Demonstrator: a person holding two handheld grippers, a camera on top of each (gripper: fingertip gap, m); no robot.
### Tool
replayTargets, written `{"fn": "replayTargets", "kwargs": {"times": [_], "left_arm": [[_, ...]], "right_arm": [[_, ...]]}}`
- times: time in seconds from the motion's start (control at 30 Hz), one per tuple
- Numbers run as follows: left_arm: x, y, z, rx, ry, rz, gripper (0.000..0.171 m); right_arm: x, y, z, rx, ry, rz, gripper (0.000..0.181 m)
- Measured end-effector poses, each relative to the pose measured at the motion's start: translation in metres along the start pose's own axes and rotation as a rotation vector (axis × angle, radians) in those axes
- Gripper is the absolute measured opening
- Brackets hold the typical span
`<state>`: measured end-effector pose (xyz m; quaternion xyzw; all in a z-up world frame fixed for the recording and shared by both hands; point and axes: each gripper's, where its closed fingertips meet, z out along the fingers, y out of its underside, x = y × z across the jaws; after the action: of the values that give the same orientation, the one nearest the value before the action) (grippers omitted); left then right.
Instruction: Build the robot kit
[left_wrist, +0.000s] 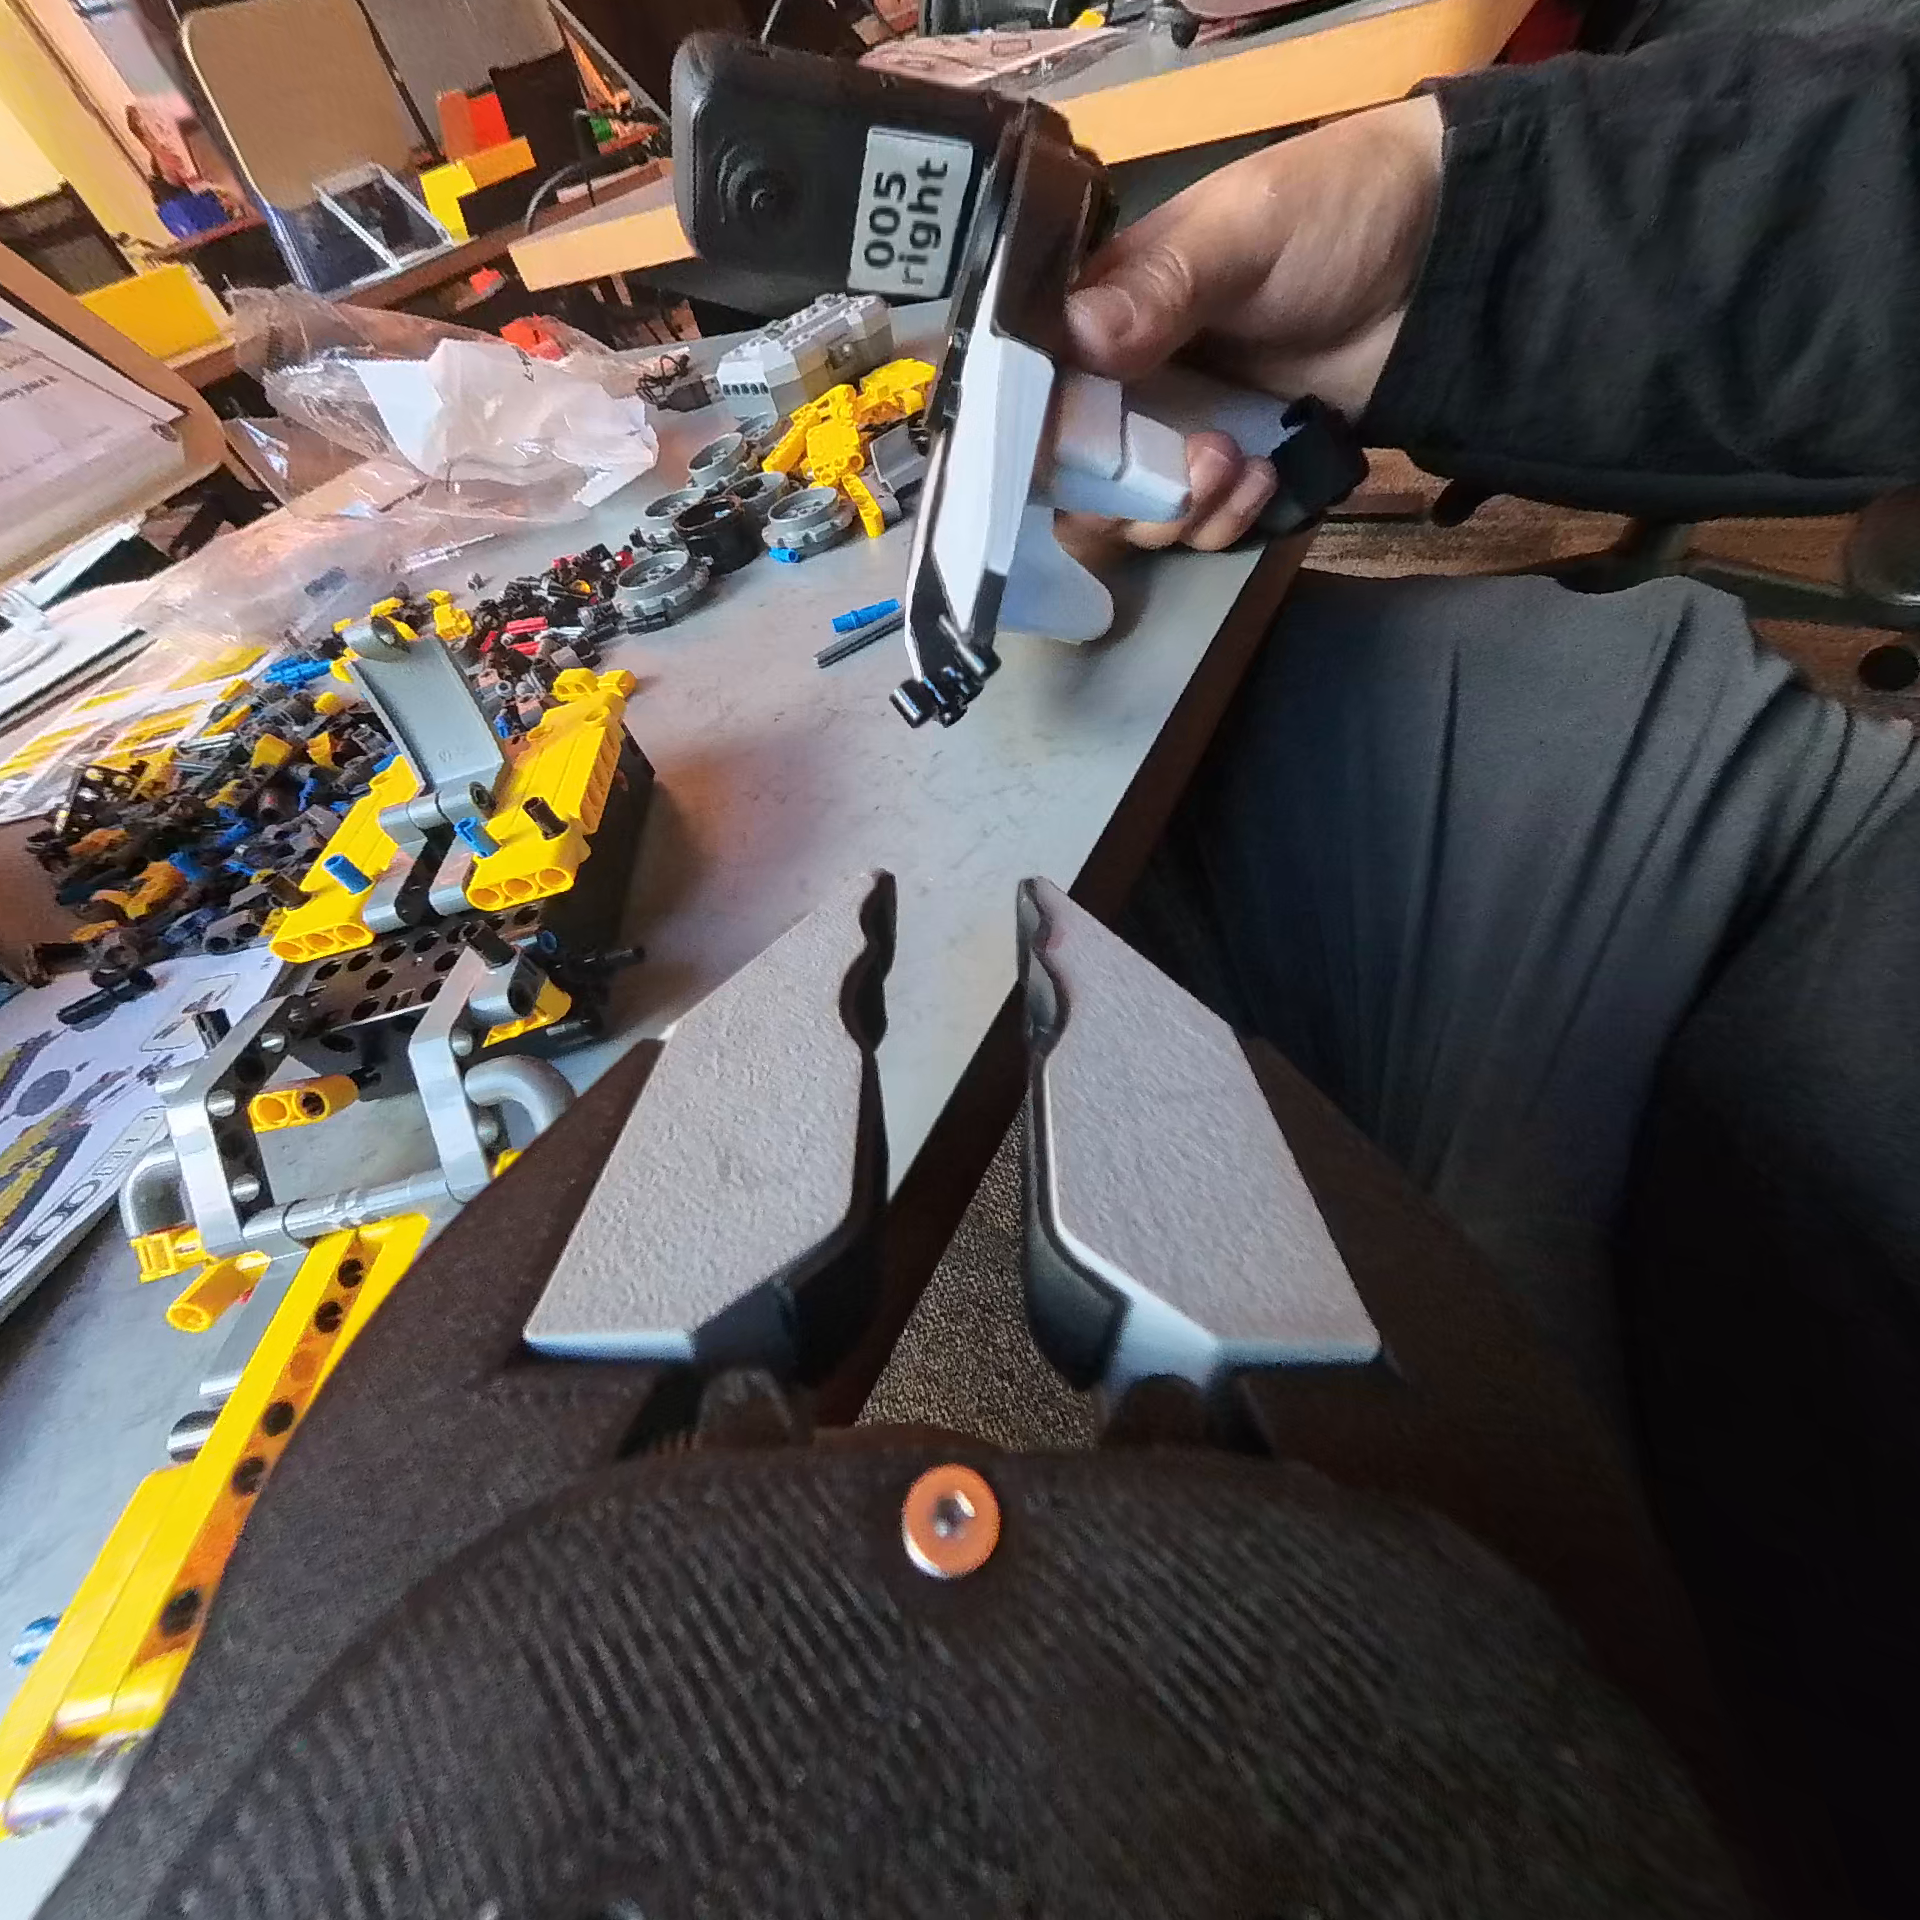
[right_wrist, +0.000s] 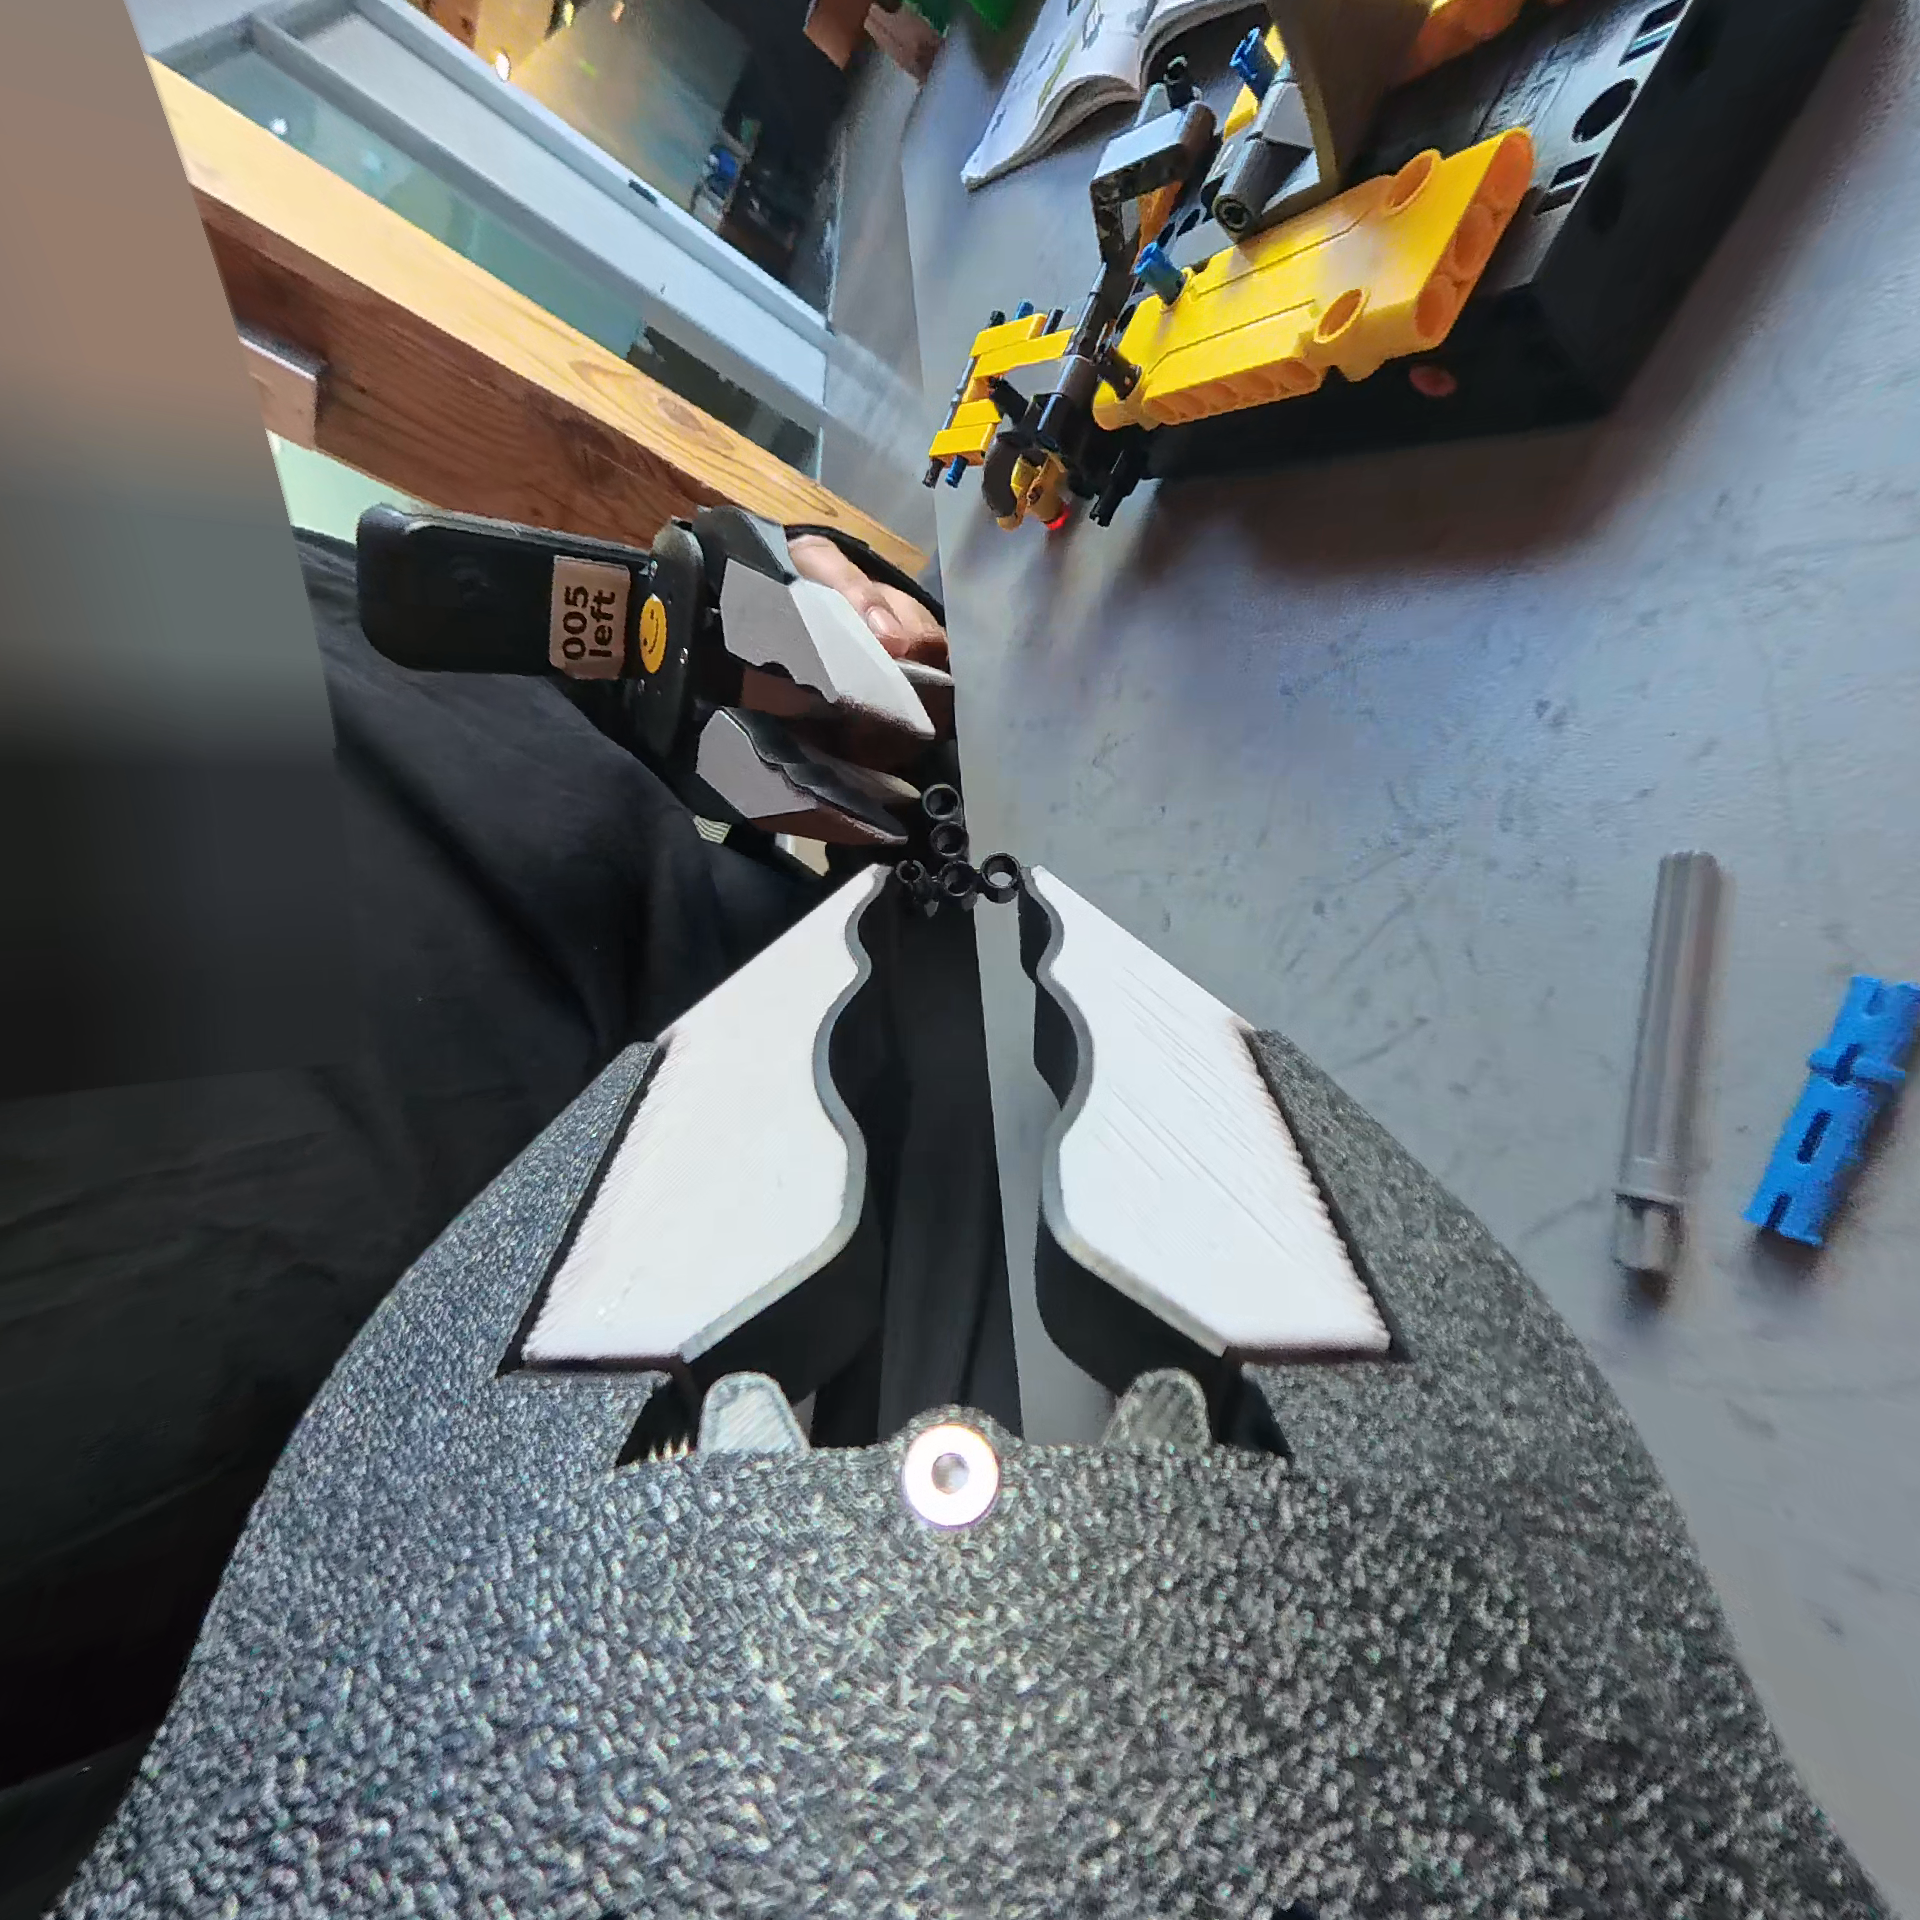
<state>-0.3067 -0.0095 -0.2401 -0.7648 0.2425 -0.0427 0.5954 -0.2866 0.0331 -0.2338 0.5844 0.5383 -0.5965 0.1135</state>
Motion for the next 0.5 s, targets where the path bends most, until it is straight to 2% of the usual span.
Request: {"fn": "replayTargets", "kwargs": {"times": [0.27, 0.4, 0.5], "left_arm": [[-0.001, -0.005, -0.001, 0.013, -0.006, -0.006, 0.020], [-0.009, -0.022, -0.001, 0.046, -0.041, -0.005, 0.022], [-0.013, -0.027, 0.000, 0.041, -0.072, 0.064, 0.023]], "right_arm": [[-0.003, 0.000, 0.001, 0.001, -0.021, 0.002, 0.024], [-0.020, 0.002, 0.014, -0.028, -0.012, -0.201, 0.023], [-0.023, 0.005, 0.024, -0.071, 0.042, -0.311, 0.024]]}}
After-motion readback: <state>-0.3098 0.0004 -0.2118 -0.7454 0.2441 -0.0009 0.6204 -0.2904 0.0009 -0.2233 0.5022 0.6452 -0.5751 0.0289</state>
